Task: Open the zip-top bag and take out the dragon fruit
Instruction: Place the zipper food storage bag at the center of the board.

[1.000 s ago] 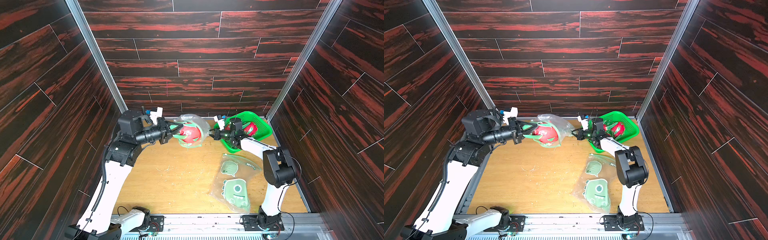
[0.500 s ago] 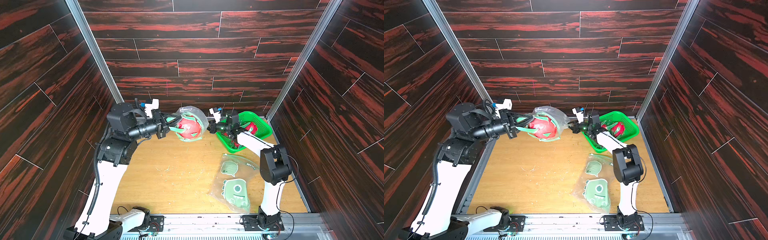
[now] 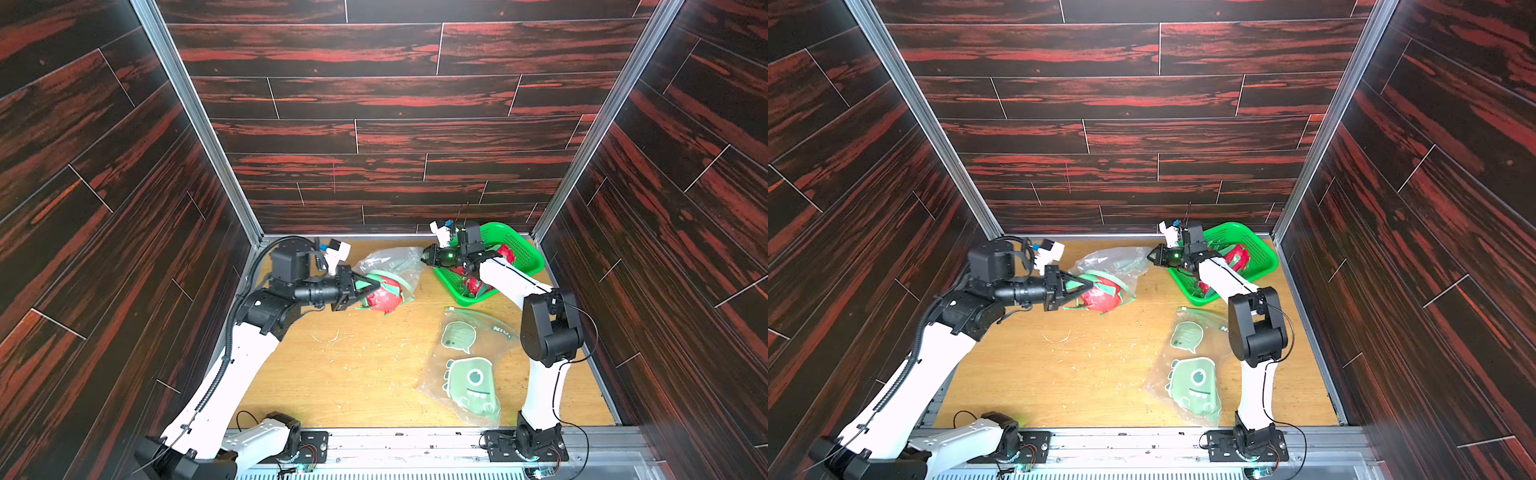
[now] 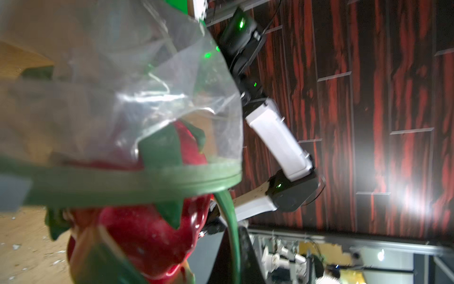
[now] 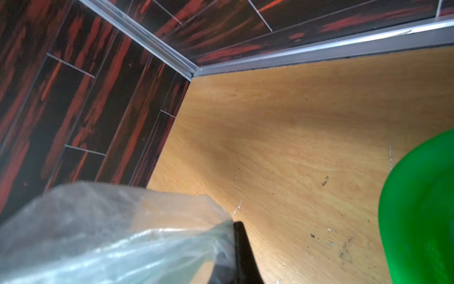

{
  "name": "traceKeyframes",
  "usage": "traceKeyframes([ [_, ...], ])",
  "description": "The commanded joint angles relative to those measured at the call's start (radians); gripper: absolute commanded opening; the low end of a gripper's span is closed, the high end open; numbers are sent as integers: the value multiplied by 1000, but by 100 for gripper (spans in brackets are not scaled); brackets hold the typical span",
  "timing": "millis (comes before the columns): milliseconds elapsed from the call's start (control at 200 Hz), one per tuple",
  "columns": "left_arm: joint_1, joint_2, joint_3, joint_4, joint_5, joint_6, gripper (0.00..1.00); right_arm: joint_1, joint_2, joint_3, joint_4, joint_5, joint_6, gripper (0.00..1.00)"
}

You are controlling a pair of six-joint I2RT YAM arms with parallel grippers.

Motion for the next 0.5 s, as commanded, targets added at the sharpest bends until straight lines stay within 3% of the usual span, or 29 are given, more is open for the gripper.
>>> traceKeyframes([
  [0,-15,-5,-13,-41,72,176,0,-5,-13,61,-53,37,62,0],
  [150,-102,-32,-22,-2,111,197,0,-16,47,155,-116,87,70,0],
  [230,-132,-37,8,89,125,132,0,-16,87,189,-130,104,60,0],
  [361,-173,-8,146,112,143,106,0,-3,153,241,-185,131,14,0],
  [491,-178,24,249,246,158,-20,0,7,196,250,-191,162,-13,0],
])
